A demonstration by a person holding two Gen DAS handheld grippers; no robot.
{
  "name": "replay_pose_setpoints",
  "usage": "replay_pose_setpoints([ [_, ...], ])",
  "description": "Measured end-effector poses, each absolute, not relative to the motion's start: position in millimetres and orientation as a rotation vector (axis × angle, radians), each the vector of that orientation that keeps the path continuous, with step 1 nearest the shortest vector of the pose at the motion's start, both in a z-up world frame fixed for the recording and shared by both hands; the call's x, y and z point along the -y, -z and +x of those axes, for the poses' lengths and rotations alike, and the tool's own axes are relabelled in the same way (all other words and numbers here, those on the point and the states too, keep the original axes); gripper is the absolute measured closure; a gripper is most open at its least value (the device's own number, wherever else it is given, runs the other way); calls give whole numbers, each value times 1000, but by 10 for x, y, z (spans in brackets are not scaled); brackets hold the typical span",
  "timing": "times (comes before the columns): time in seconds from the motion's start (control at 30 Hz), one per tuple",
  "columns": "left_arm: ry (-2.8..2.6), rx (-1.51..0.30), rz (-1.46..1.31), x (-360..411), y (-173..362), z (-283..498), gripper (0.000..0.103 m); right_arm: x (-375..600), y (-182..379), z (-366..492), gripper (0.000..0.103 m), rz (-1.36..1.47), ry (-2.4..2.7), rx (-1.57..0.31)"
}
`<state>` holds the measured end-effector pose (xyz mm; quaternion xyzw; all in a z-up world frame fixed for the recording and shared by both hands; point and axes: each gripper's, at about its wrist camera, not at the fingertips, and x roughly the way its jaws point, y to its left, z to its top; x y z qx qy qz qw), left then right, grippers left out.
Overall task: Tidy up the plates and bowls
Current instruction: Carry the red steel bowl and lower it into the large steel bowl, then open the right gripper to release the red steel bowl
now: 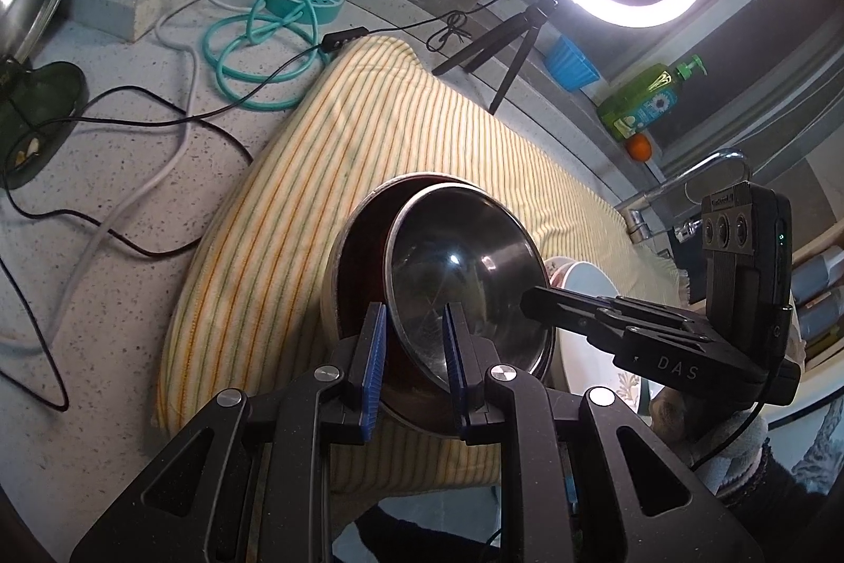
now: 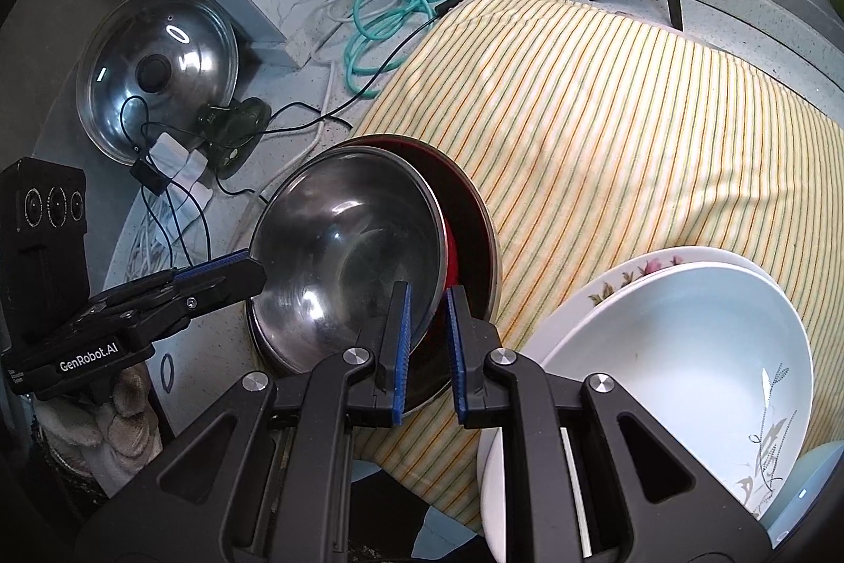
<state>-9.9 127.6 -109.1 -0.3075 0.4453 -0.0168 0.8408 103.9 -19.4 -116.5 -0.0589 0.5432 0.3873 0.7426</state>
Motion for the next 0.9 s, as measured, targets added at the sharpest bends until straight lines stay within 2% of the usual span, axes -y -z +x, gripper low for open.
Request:
replay_pose_setpoints([
  [0.43, 29, -971, -637, -1254, 1127, -58, 84, 162, 1200, 1055, 88, -156, -849, -1191],
  [0.5, 26, -977, -637, -1251, 1138, -49, 83, 173, 1187, 1060, 80, -148, -856, -1187],
  [0.57, 30, -974, -643, -1252, 1131, -52, 77, 186, 1154, 1060, 71, -135, -865, -1174],
  [0.6, 27, -972, -641, -1249, 1119, -53, 74, 191, 1133, 1055, 69, -134, -868, -1164],
  [0.67, 21, -964, -633, -1245, 1088, -53, 71, 193, 1087, 1042, 58, -131, -880, -1148],
  [0.8, 25, -946, -633, -1252, 1036, -48, 70, 207, 995, 1012, 50, -128, -896, -1115],
  [0.87, 23, -939, -628, -1250, 1009, -44, 70, 225, 961, 1011, 40, -121, -901, -1105],
  [0.9, 25, -936, -626, -1248, 998, -42, 70, 239, 944, 1010, 39, -118, -899, -1100],
])
